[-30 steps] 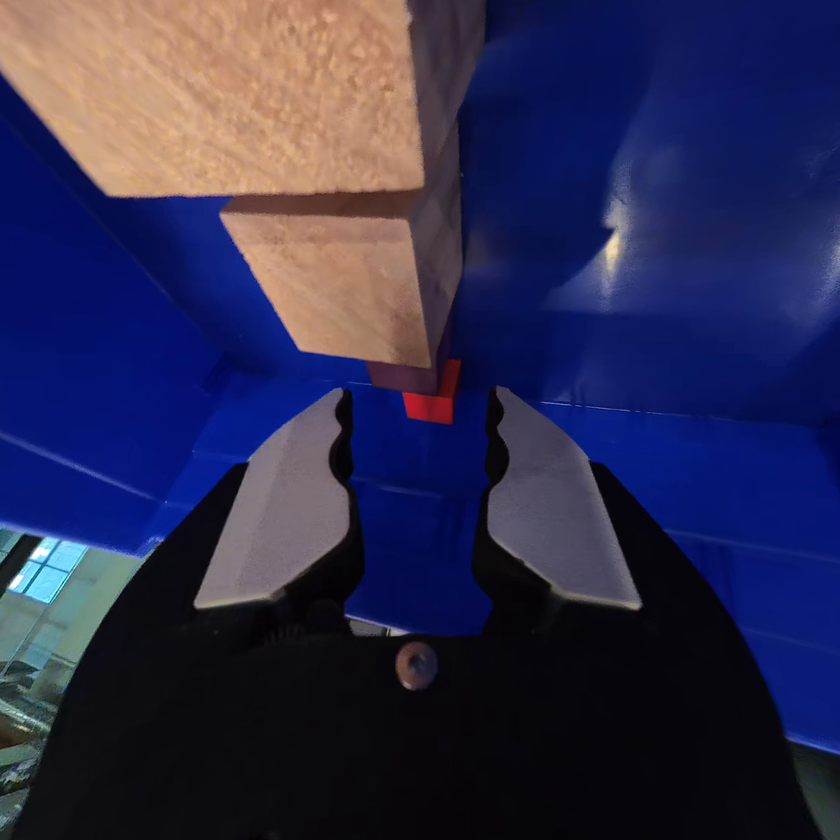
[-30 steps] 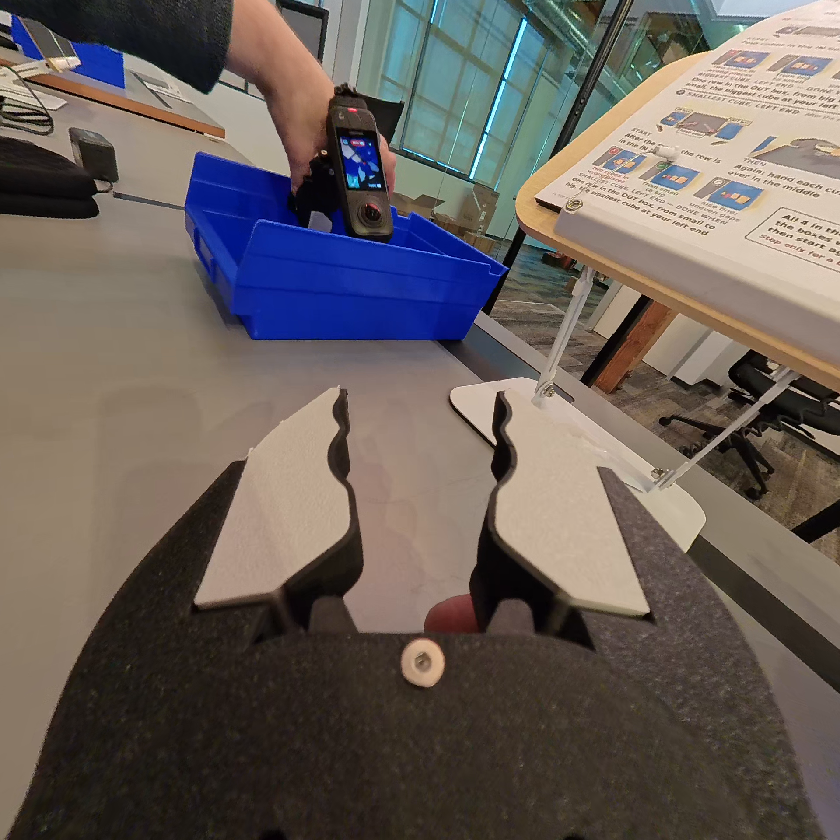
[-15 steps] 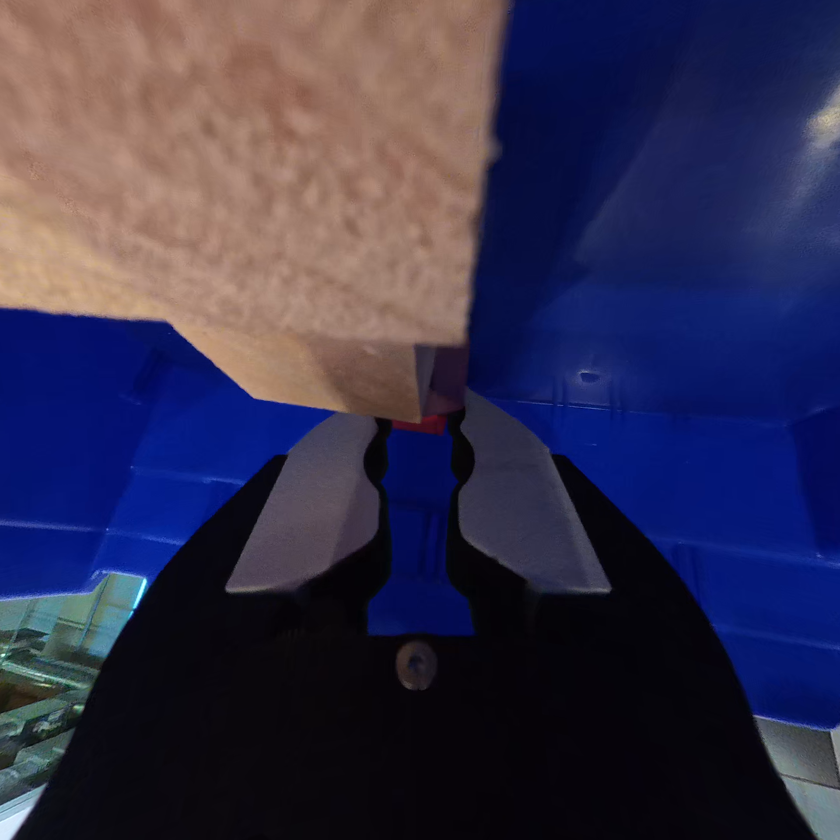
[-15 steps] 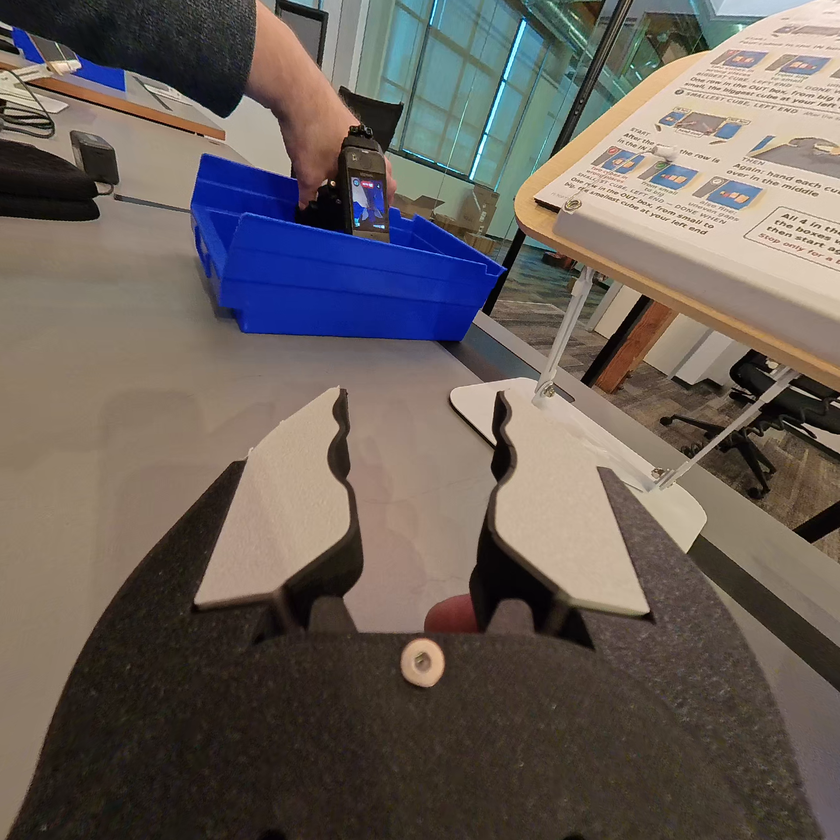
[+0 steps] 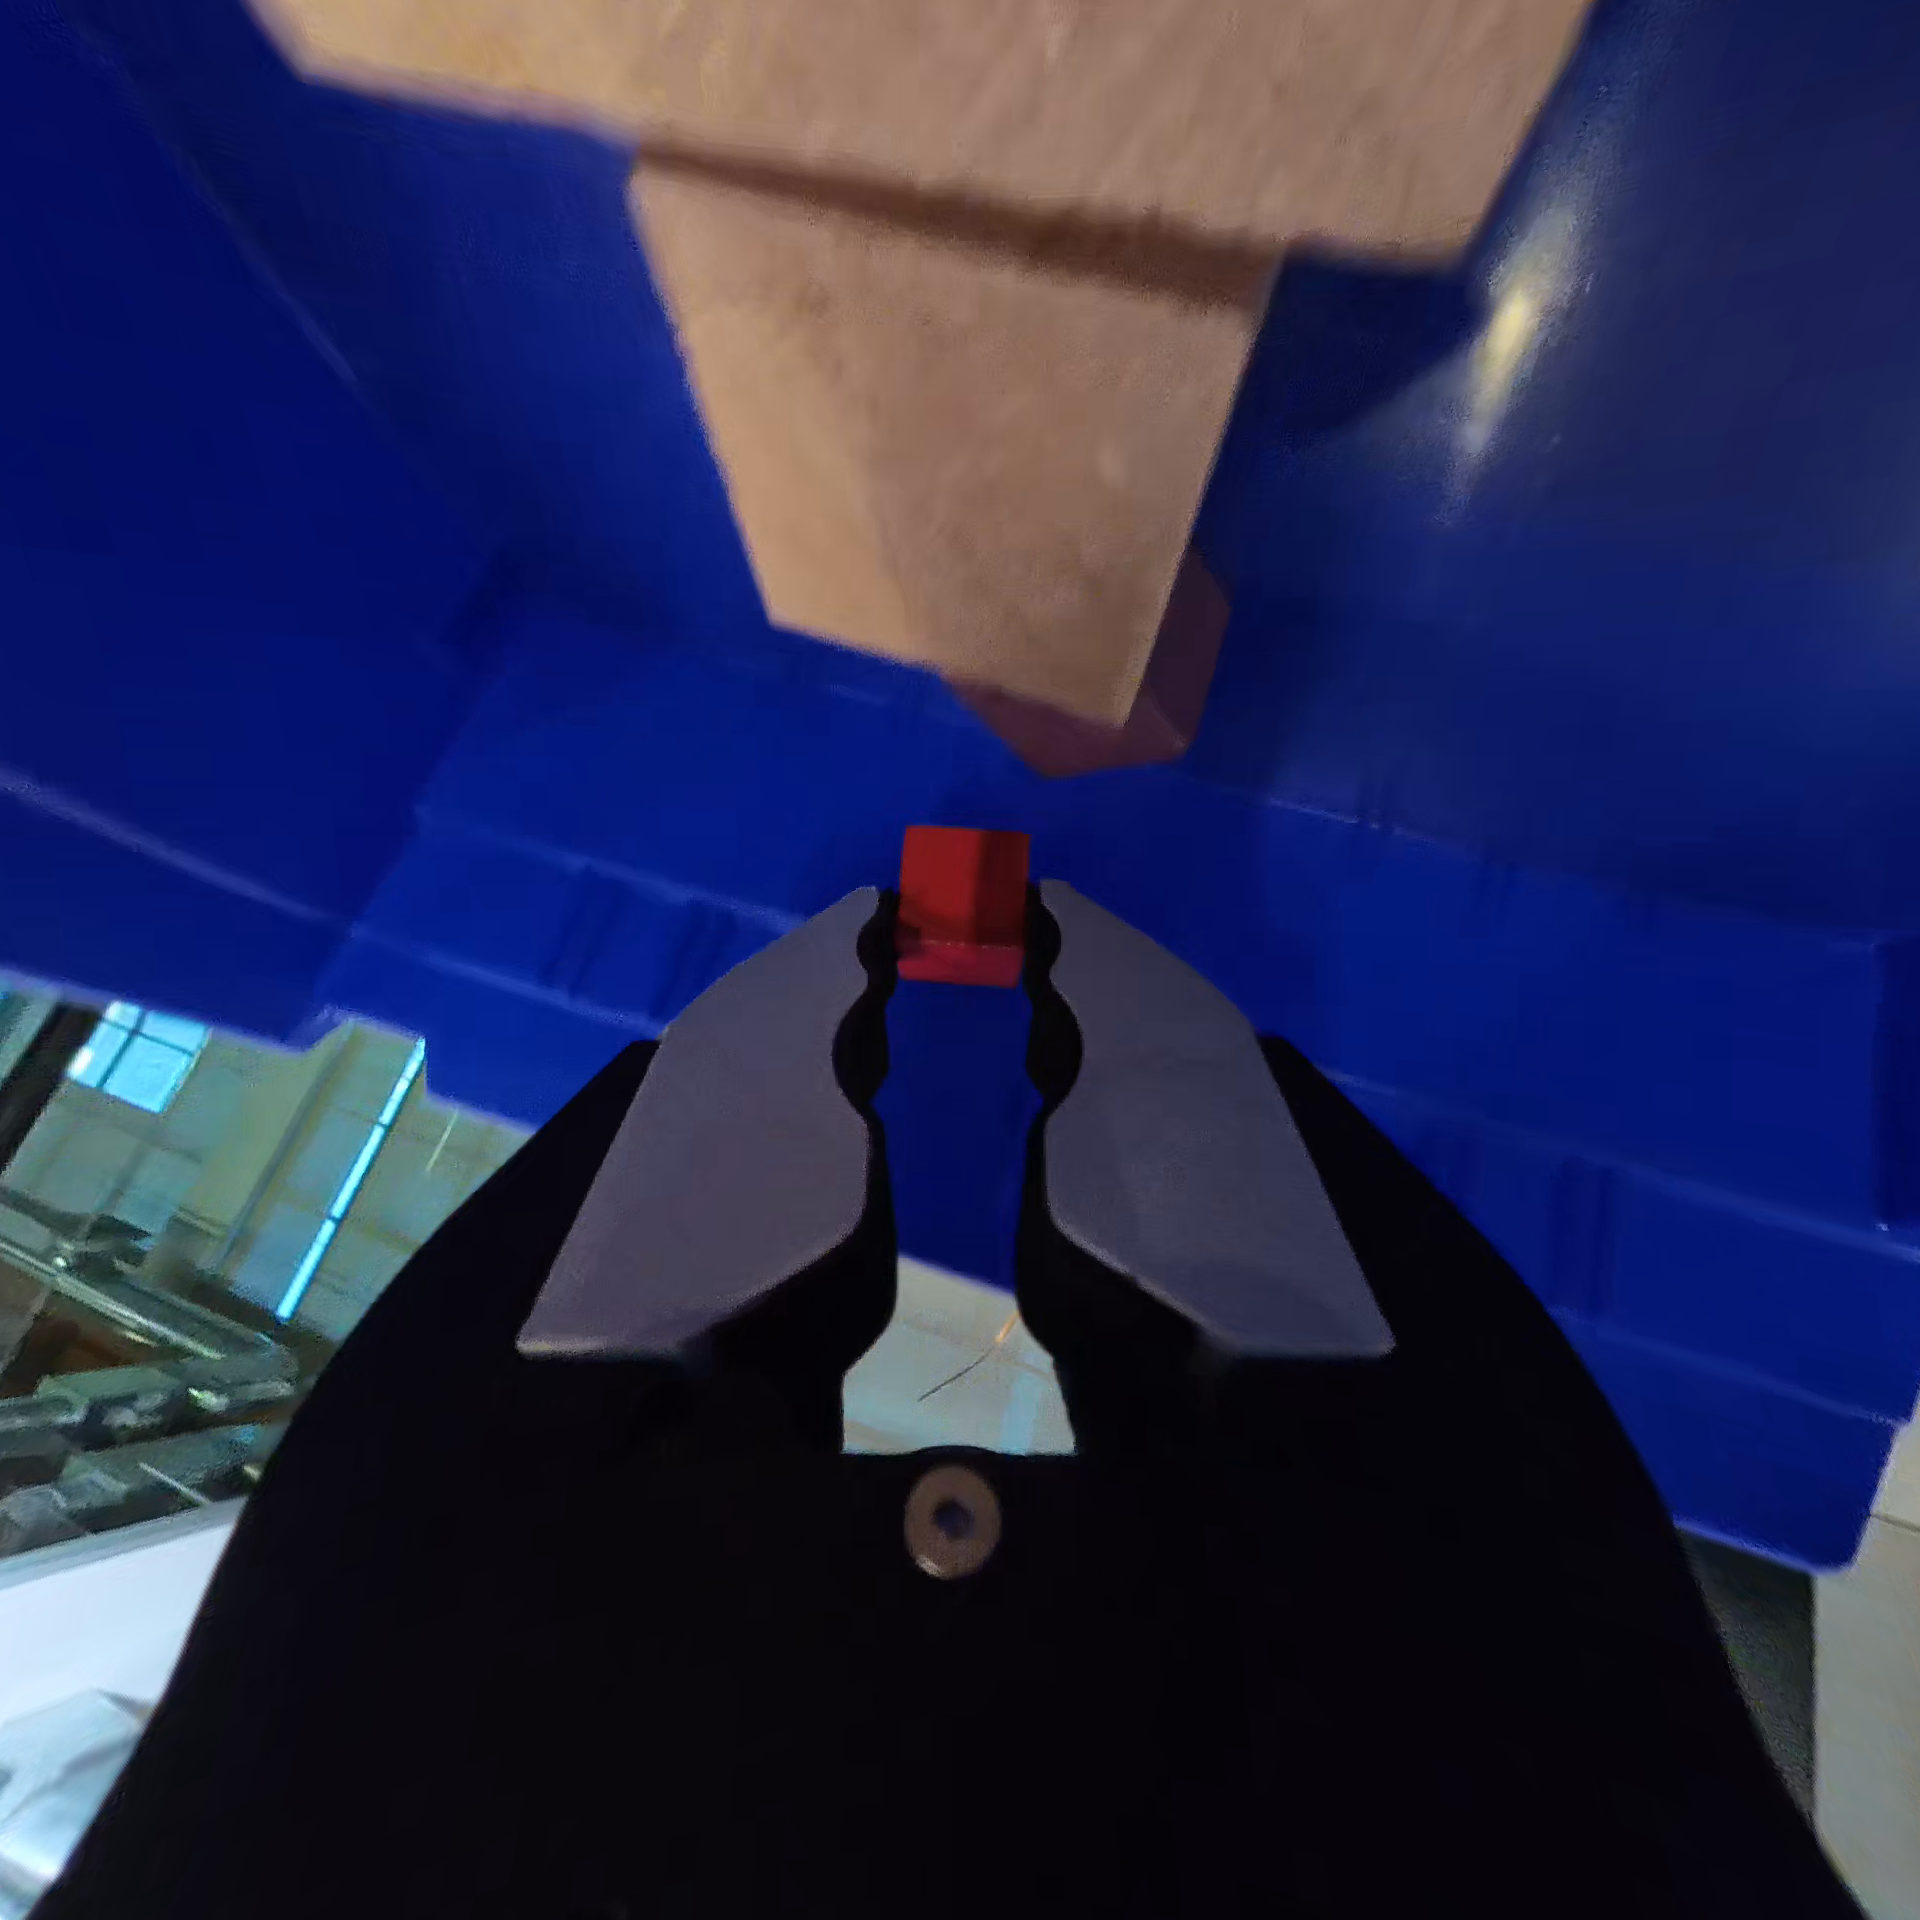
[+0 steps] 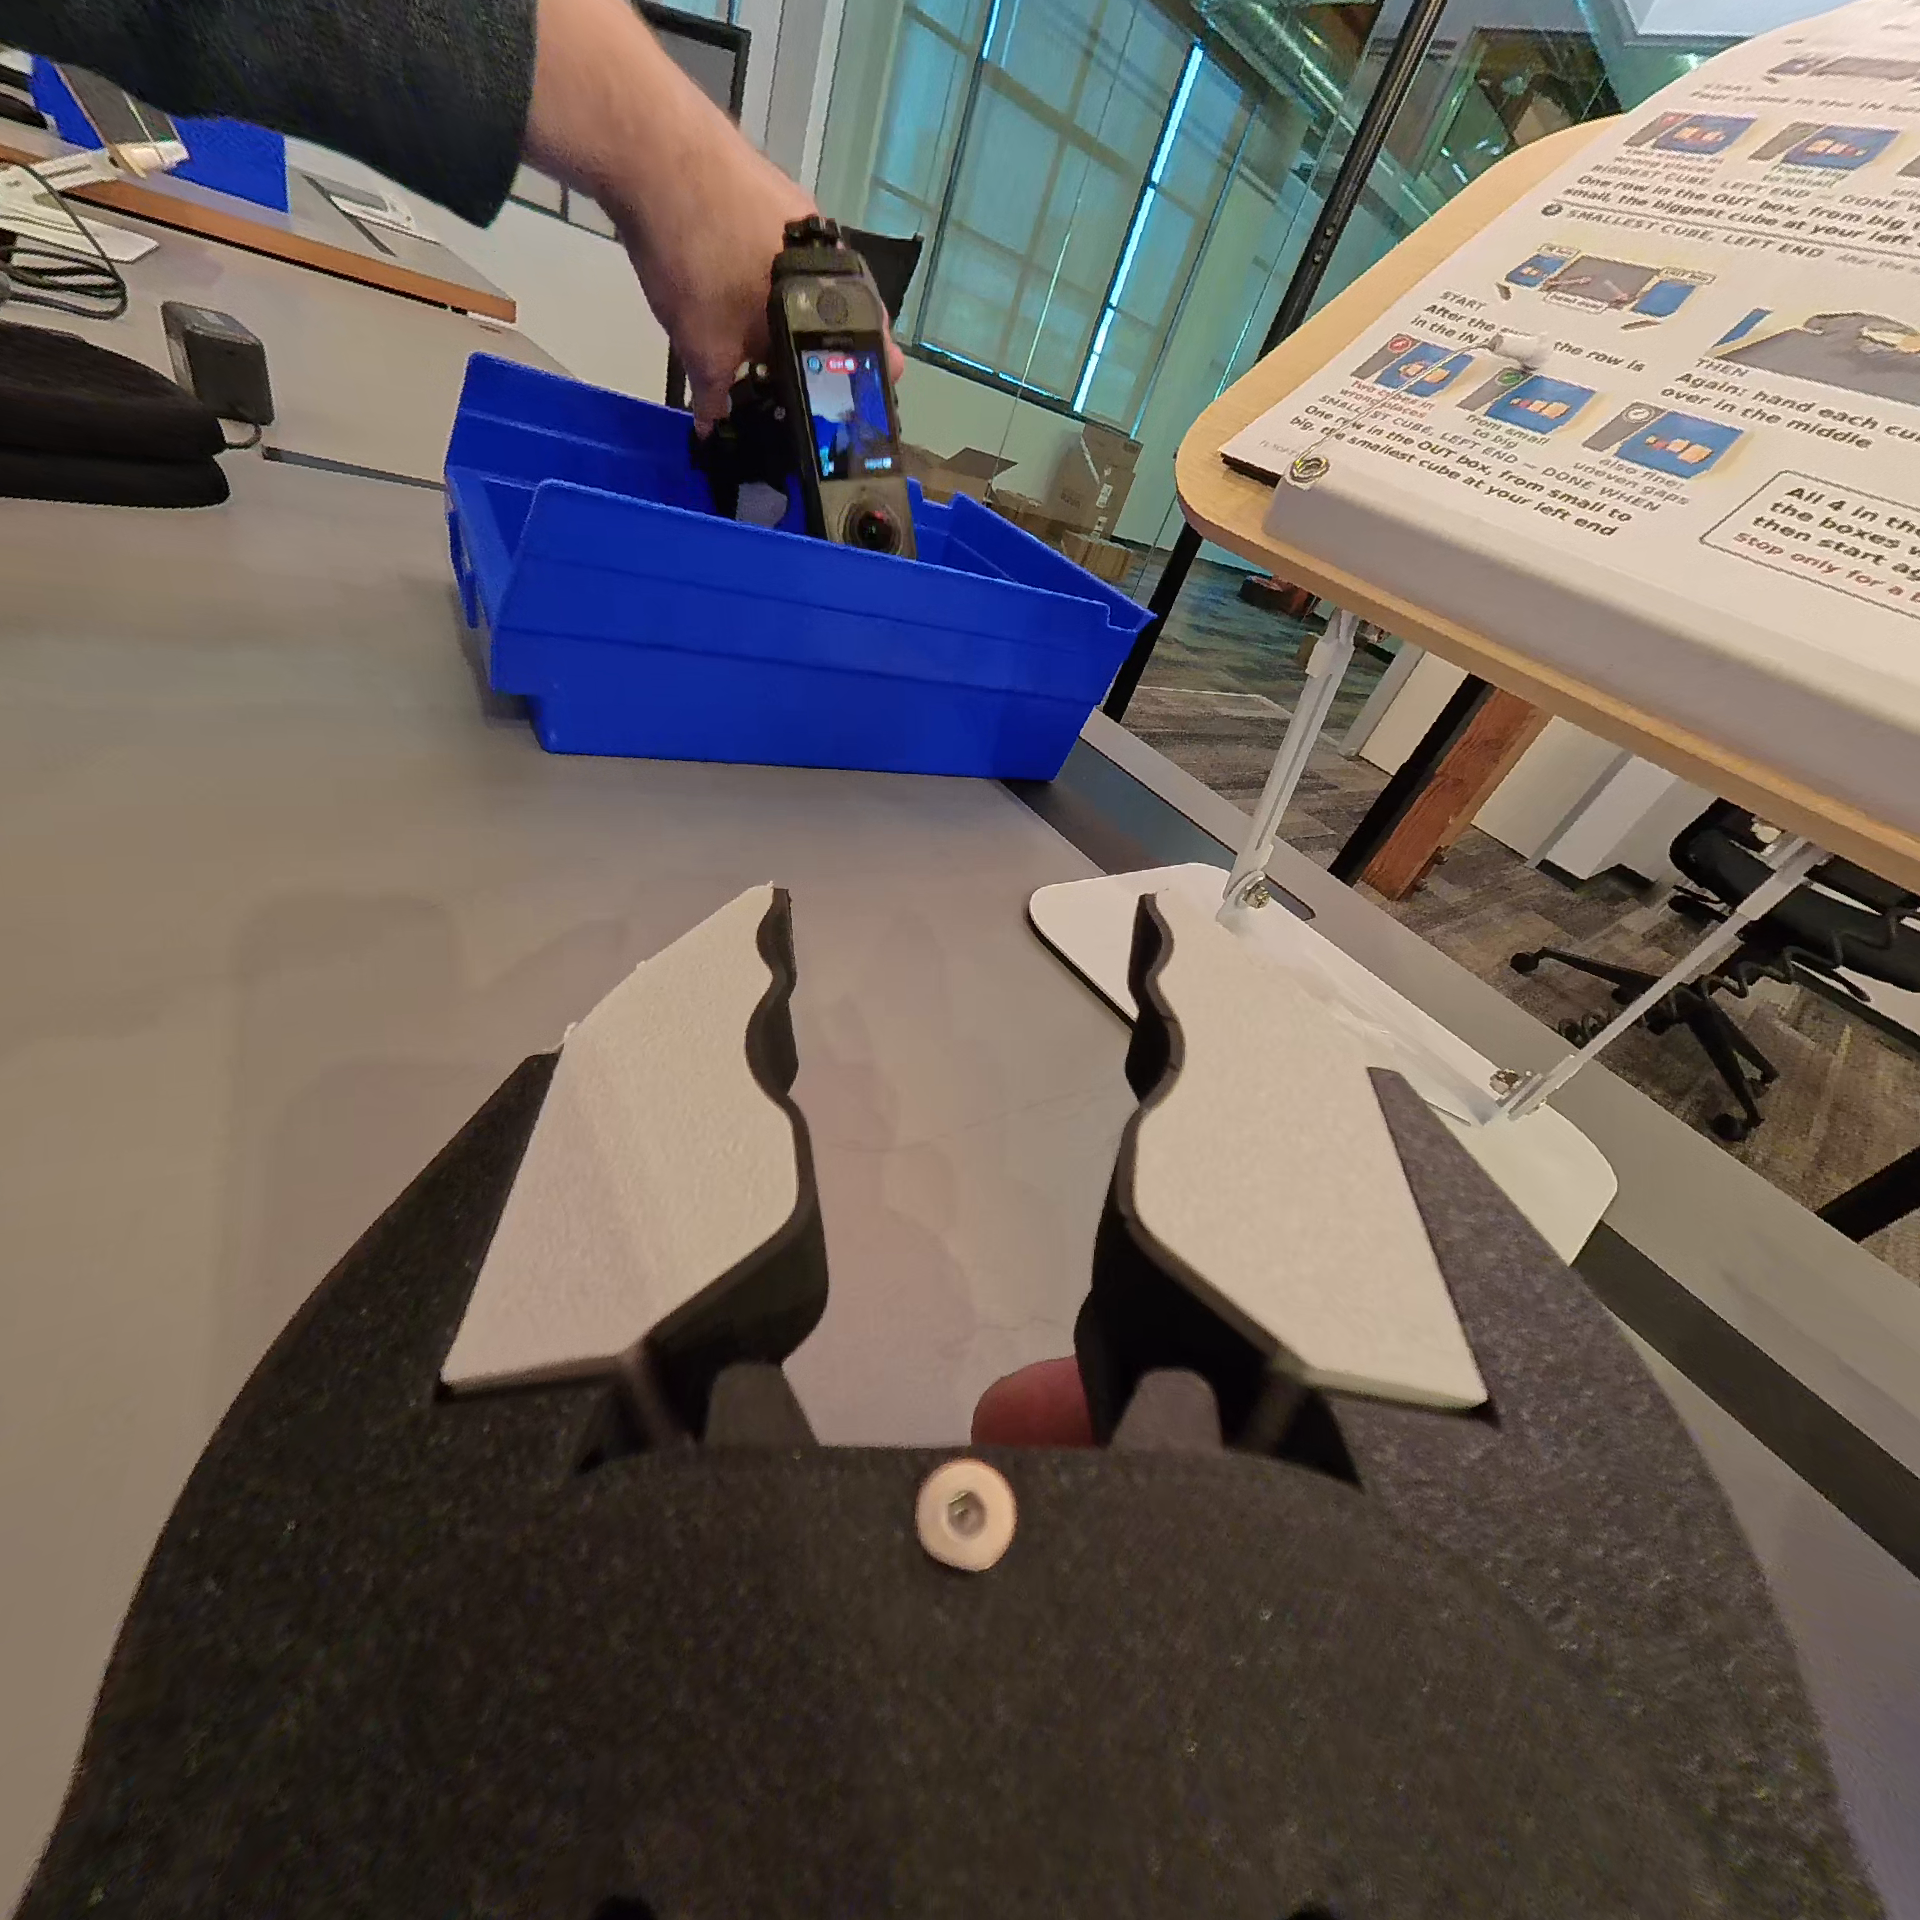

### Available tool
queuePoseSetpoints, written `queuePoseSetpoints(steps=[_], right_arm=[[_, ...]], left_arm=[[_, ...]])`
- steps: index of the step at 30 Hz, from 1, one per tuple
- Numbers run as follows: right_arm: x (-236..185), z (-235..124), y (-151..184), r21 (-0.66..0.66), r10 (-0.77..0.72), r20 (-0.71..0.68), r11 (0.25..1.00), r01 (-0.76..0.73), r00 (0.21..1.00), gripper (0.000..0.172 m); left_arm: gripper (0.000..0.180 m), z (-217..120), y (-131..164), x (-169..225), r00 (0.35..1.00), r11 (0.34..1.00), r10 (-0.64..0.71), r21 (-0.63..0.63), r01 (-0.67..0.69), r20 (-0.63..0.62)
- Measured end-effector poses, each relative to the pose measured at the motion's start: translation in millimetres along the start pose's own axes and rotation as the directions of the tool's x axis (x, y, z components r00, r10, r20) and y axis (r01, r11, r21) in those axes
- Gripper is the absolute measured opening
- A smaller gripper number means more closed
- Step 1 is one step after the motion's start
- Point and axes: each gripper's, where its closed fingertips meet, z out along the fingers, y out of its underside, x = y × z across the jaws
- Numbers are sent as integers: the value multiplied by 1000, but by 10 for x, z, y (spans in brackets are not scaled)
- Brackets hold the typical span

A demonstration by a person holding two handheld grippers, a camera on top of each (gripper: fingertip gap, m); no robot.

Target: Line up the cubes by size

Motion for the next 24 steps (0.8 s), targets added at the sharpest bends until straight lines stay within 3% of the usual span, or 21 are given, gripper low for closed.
queuePoseSetpoints(steps=[3, 6, 10, 16, 21, 24], right_arm=[[3, 0, -1, 0, 1, -1, 1000, -1, 1000, 62], [13, -9, -11, 9, 7, -5, 1000, -6, 1000, 62], [32, -34, -38, 31, 20, -9, 999, -20, 1000, 60], [39, -145, -274, 170, 82, 46, 981, -89, 996, 47], [4, -319, -838, 272, -132, 120, 958, 95, 984, 42], [-26, -422, -1178, 309, -243, 219, 936, 169, 945, 42]], left_arm=[[22, -181, 127, -47, 996, 996, -76, 40, 74, 38], [22, -519, 125, -92, 973, 959, -218, 202, 199, 73], [22, -1240, -146, -95, 917, 806, -385, 521, 281, 103], [22, -2488, -898, 158, 861, 496, -482, 860, 120, 159], [22, -3379, -1317, 443, 853, 297, -482, 953, -55, 199], [22, -3823, -1473, 578, 848, 245, -461, 956, -160, 260]])
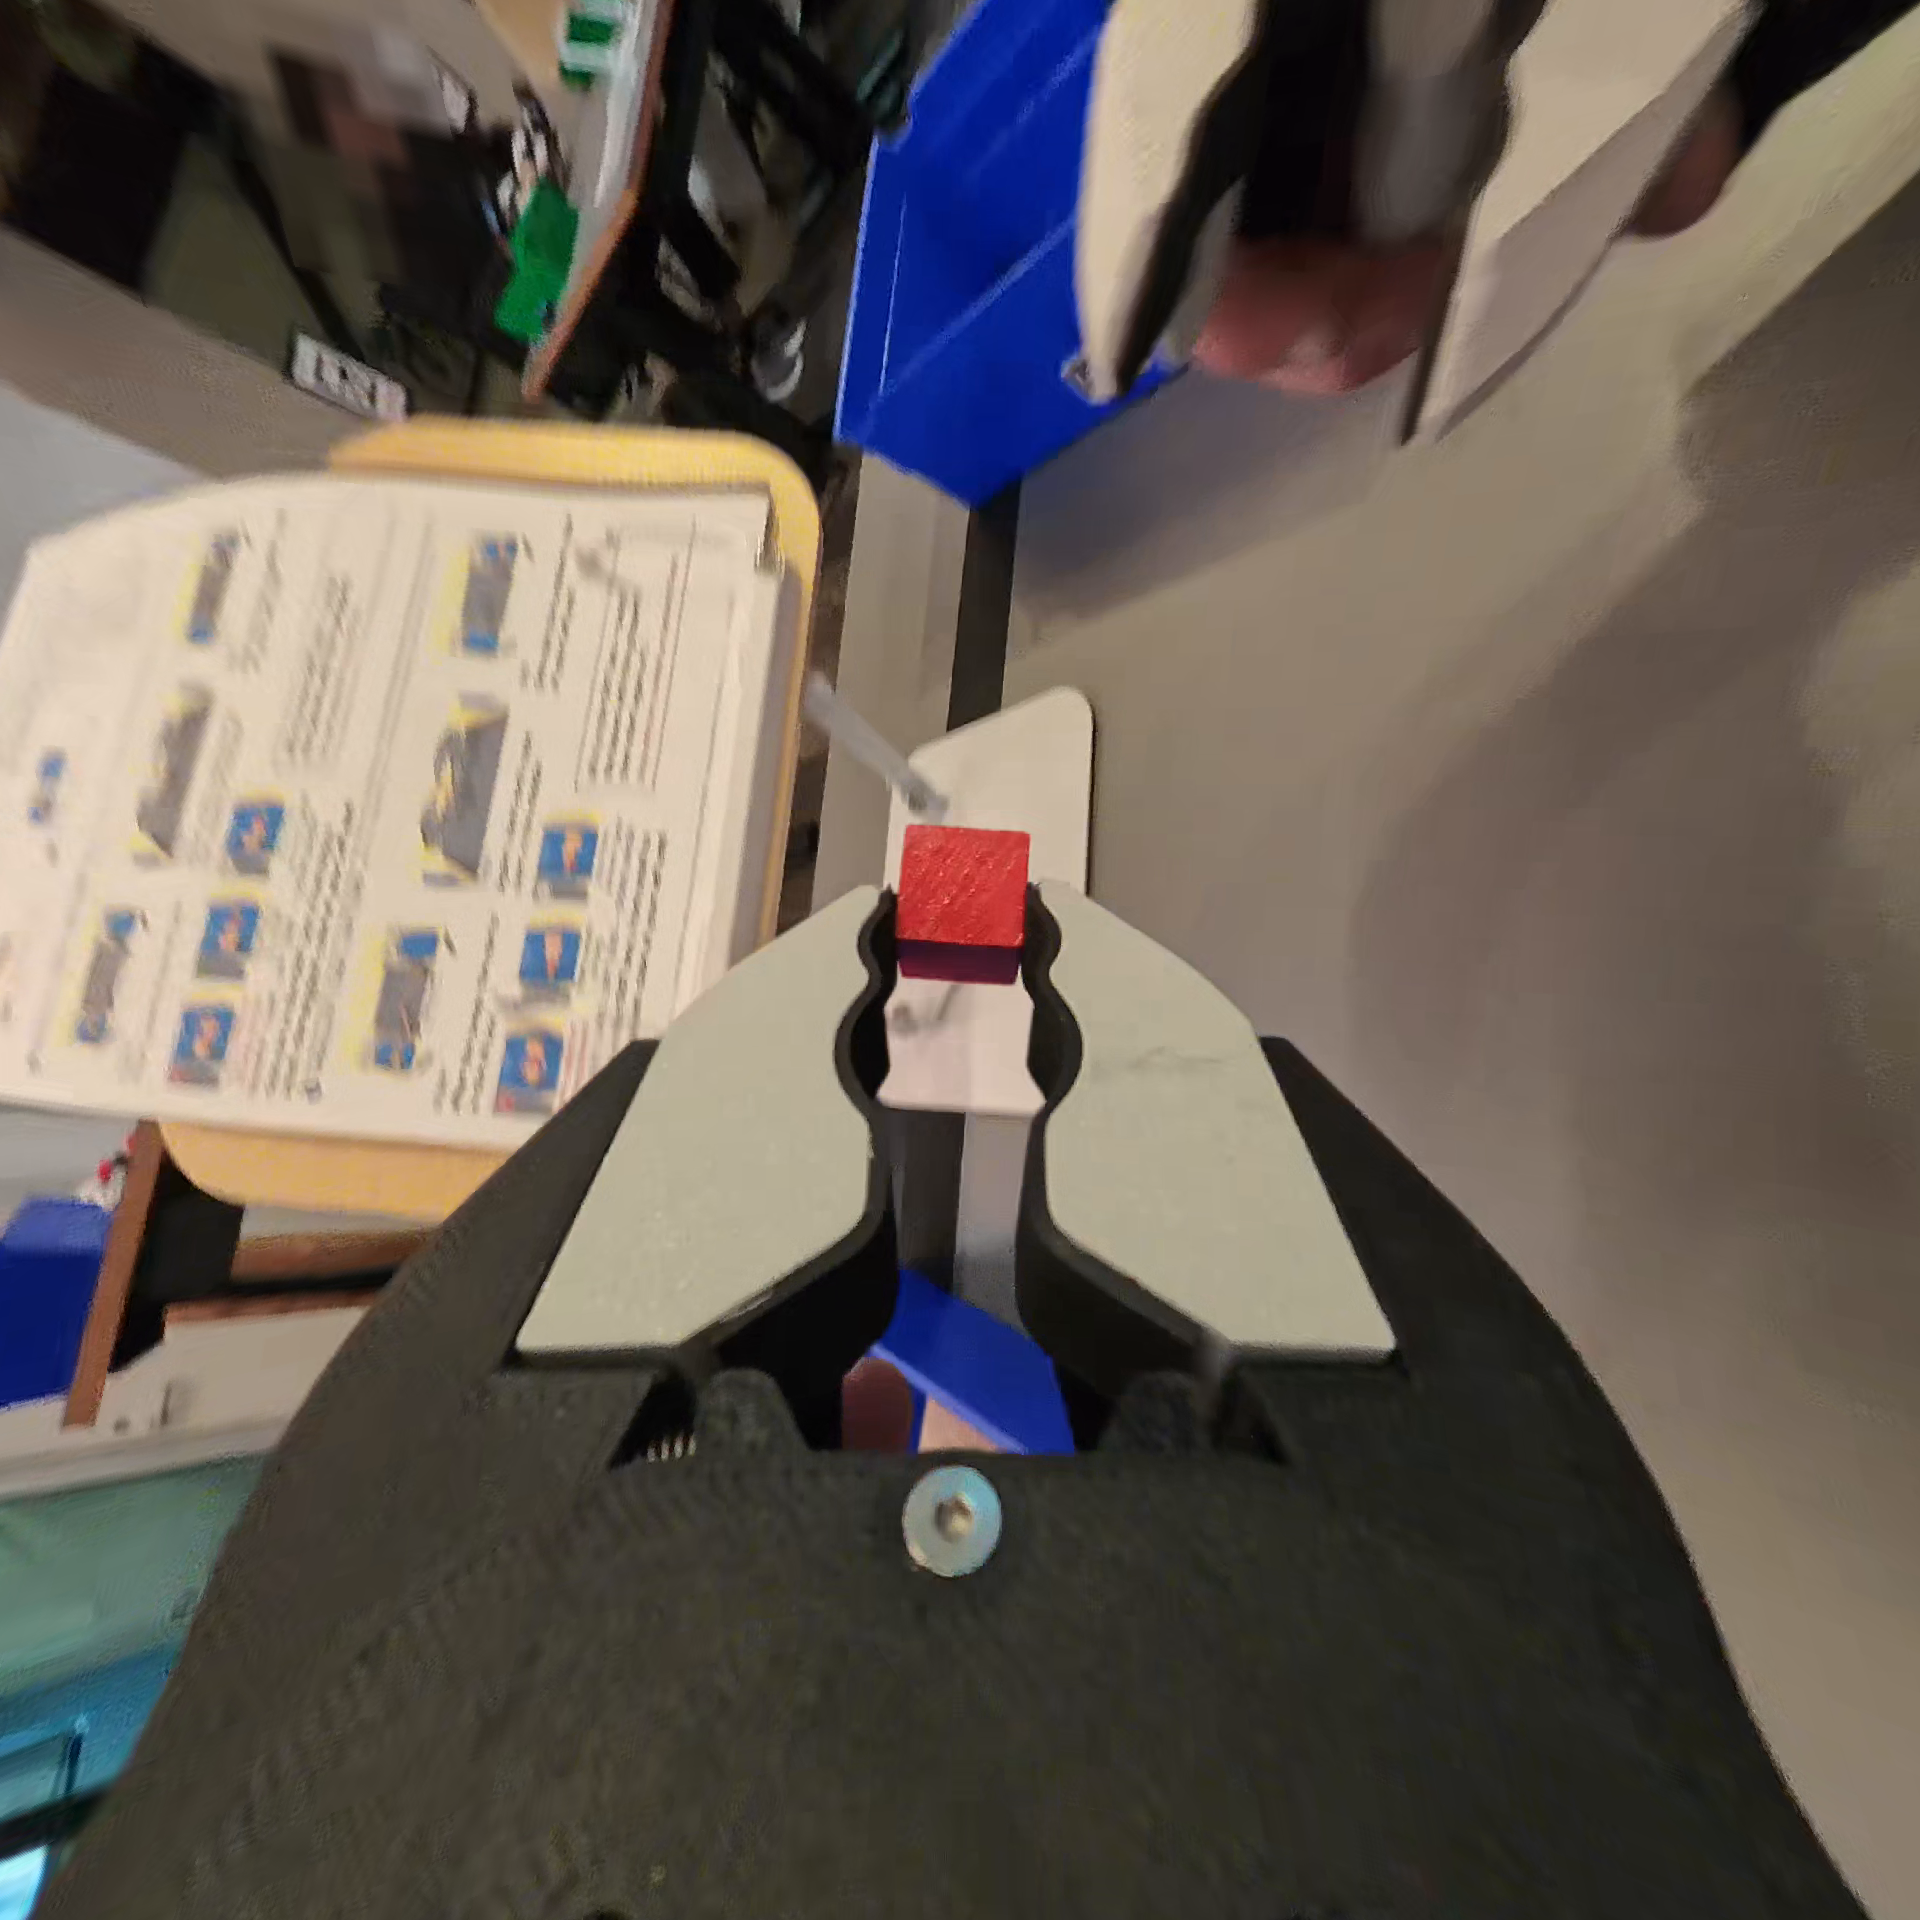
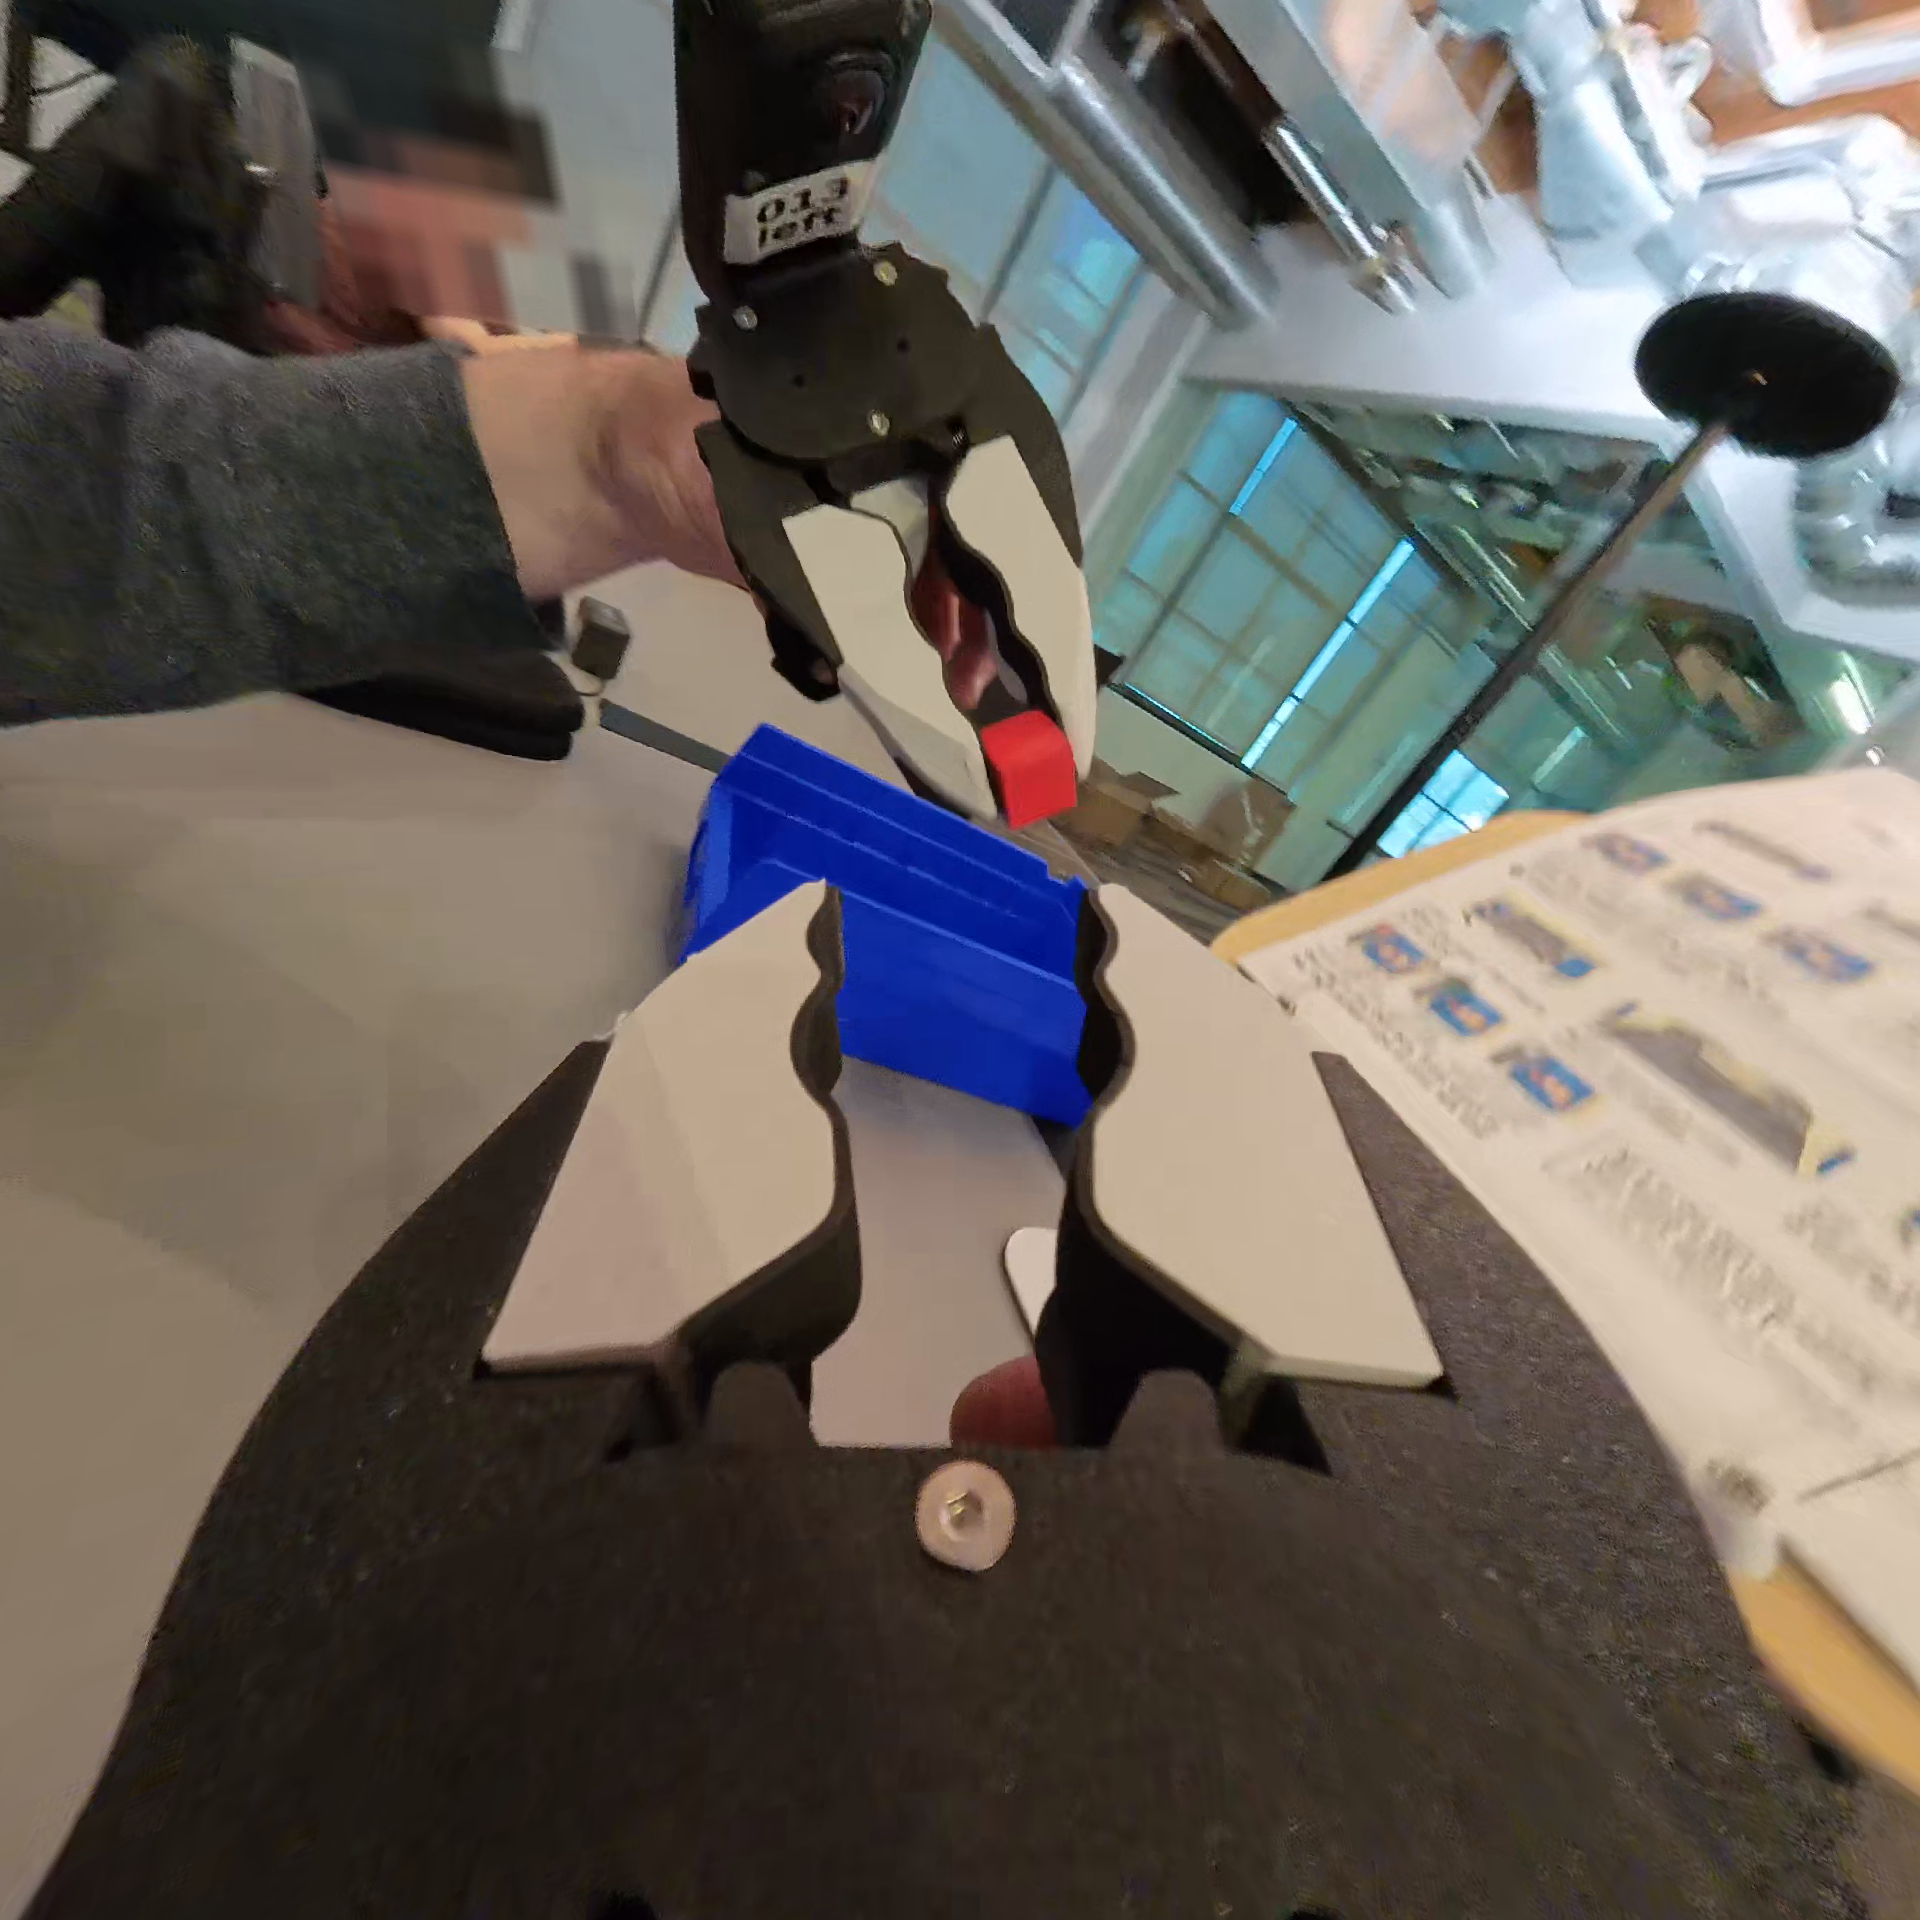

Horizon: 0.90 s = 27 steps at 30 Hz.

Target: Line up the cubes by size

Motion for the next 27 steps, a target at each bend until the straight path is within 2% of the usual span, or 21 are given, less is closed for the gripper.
queuePoseSetpoints(steps=[5, 9, 14, 21, 27], right_arm=[[161, -112, -324, 10, -126, 39, 992, 126, 991, 38], [133, -205, -430, -1, -209, 64, 978, 210, 976, 37], [66, -183, -415, -33, -259, 84, 964, 262, 962, 34], [-1, -137, -370, -53, -285, 95, 955, 291, 954, 24], [2, -159, -360, -55, -274, 107, 958, 281, 956, 27]], left_arm=[[22, 54, -590, 168, 994, 991, 101, 94, -97, -39], [22, 118, -802, 218, 989, 981, 143, 132, -139, -21], [22, 113, -945, 308, 987, 973, 141, 197, -124, -72], [22, 156, -938, 403, 982, 973, 152, 193, -128, -116], [22, 137, -962, 419, 981, 970, 143, 214, -114, -129]])
